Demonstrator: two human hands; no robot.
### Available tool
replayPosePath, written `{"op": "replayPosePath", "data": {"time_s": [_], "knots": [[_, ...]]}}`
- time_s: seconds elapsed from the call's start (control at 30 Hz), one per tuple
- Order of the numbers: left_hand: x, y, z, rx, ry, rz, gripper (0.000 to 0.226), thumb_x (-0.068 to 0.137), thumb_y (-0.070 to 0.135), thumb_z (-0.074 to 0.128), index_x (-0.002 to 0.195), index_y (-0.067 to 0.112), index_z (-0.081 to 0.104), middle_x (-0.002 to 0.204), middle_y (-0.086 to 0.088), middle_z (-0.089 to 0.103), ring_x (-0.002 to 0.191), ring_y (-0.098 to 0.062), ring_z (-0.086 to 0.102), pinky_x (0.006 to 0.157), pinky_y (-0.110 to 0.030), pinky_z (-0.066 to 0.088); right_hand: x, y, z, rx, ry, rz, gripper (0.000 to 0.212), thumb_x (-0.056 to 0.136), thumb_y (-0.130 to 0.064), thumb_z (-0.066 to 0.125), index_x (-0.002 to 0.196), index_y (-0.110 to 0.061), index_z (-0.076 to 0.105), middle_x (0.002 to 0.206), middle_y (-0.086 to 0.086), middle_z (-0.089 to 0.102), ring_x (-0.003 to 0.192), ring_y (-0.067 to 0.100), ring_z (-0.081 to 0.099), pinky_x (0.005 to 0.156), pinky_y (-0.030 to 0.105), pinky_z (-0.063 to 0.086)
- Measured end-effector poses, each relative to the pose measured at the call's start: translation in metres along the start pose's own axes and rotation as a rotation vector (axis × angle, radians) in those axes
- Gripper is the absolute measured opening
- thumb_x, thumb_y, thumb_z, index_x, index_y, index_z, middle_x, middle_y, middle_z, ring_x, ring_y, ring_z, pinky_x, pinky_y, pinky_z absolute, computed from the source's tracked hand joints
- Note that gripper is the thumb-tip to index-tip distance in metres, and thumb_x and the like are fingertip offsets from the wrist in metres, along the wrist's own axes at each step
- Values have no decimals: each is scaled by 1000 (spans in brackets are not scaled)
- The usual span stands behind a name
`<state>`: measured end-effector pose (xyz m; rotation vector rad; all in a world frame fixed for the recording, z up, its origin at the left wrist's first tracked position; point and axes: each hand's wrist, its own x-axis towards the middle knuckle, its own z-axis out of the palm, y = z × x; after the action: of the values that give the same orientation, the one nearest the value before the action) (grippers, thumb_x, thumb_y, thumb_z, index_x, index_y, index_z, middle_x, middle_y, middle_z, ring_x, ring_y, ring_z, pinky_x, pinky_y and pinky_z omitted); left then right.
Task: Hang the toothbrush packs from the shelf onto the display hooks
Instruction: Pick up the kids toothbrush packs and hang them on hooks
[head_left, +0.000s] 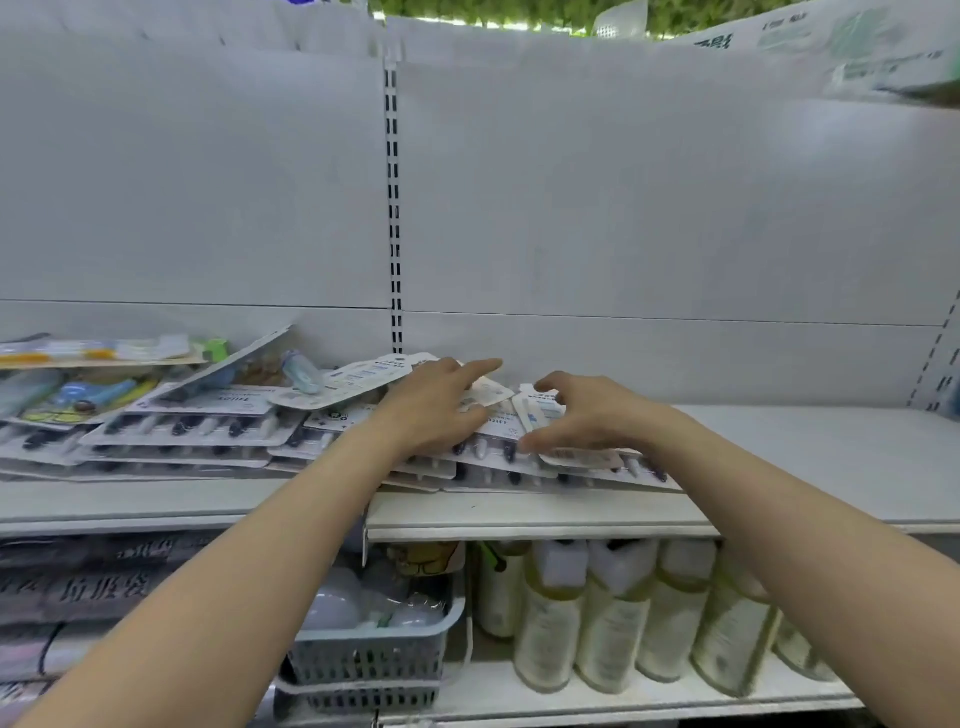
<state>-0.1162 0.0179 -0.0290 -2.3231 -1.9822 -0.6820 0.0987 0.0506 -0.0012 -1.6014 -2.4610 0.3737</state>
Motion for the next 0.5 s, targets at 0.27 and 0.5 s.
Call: {"op": "replayPosePath", "data": {"time_s": [0.27,0.5], "knots": [[3,11,9,67,41,-56,45,85,72,50,124,50,53,117,6,44,116,-16,43,99,-42,43,0,11,-1,16,51,-53,83,74,-46,76,147,-29,41,145,-2,50,129,20,48,100,33,44],[6,10,9,189,55,-91,59,88,68,51,141,45,41,140,4,49,129,-21,44,100,-41,42,7,18,8,-39,48,-24,90,70,-53,76,148,-28,39,143,3,49,129,25,47,101,38,45]]}}
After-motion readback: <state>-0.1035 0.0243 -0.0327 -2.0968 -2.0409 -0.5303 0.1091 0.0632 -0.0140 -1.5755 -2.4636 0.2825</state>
